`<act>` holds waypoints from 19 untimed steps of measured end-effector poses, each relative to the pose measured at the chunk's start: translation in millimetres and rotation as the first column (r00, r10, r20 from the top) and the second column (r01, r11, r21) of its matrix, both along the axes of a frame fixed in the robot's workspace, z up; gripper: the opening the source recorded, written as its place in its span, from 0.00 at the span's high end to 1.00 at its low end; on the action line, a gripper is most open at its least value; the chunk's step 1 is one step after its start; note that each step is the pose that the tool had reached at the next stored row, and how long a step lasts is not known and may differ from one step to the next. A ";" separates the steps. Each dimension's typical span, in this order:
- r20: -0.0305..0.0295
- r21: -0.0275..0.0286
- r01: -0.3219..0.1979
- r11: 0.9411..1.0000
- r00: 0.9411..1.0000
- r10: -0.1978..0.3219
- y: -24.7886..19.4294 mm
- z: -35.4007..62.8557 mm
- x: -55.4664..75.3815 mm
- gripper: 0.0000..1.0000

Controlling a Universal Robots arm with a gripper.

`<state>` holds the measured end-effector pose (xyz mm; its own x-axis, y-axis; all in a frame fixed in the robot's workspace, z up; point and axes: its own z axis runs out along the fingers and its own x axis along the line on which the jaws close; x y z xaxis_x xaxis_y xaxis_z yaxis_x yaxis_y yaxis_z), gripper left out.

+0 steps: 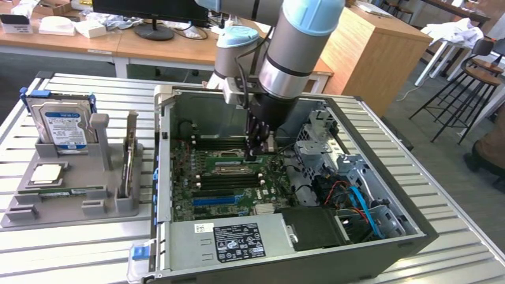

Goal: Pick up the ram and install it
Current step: 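Insert the ram into the slot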

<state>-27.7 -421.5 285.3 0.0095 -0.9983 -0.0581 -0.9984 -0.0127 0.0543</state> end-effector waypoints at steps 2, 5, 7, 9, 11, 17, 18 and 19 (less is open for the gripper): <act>0.000 0.000 0.000 1.000 1.000 0.000 -0.3 0.0 0.6 0.88; 0.000 0.000 0.000 1.000 1.000 0.000 -1.4 0.1 0.7 0.88; 0.000 0.000 0.000 1.000 1.000 0.000 -3.4 0.0 0.7 0.88; 0.000 0.000 0.000 1.000 1.000 0.000 -5.3 0.0 0.6 0.88; 0.000 0.000 0.000 1.000 1.000 0.000 -6.4 0.0 0.6 0.88; 0.000 0.000 0.000 1.000 1.000 0.000 -6.4 -2.4 0.7 0.88; 0.001 0.000 0.000 1.000 1.000 0.000 -6.4 -3.9 0.7 0.88; 0.002 0.000 0.000 1.000 1.000 0.000 -6.4 -5.0 0.7 0.88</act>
